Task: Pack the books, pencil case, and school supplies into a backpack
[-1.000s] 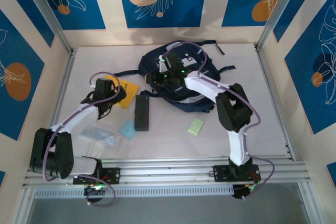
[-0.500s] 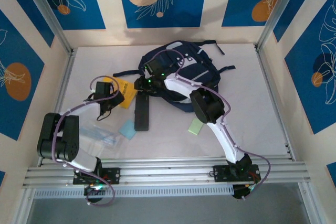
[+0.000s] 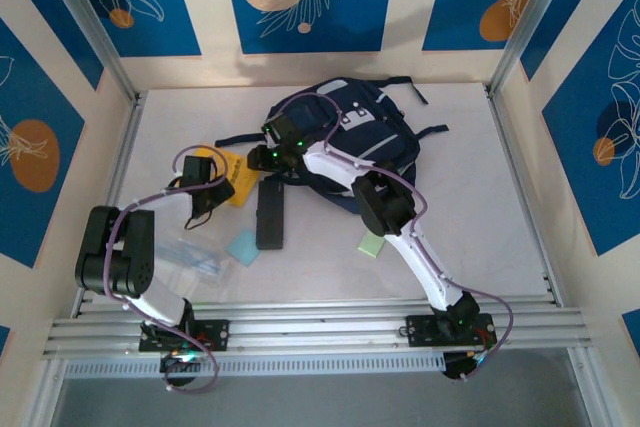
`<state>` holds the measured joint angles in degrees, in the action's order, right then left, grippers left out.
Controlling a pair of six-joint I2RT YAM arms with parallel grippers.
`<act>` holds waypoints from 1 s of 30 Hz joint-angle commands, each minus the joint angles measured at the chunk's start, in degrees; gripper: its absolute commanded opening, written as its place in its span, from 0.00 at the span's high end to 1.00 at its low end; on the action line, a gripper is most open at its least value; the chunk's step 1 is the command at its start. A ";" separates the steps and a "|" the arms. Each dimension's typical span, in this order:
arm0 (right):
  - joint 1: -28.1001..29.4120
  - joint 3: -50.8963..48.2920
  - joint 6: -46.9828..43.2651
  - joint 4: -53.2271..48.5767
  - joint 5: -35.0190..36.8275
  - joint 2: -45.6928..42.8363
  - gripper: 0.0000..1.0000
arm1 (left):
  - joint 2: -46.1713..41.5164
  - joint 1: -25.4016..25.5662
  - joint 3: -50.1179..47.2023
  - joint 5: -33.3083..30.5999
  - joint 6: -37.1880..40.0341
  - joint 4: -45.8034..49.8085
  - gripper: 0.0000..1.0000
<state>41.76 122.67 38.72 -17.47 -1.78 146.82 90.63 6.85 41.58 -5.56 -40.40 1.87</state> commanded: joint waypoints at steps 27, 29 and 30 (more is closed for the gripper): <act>1.13 -6.58 0.56 8.17 -9.61 -5.89 0.94 | 1.74 -0.17 0.04 6.13 -0.03 -2.05 0.29; 0.91 -6.48 0.55 8.00 -9.68 -6.01 1.00 | 1.36 -0.17 0.15 6.22 -0.03 -1.88 0.29; 0.74 -6.48 0.52 7.87 -9.74 -6.33 1.00 | 0.80 -0.17 0.24 6.41 -0.04 -1.47 0.28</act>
<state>42.30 114.96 39.31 -9.65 -9.28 140.79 90.83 6.74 41.63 -4.97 -40.40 1.54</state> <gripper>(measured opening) 0.050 0.713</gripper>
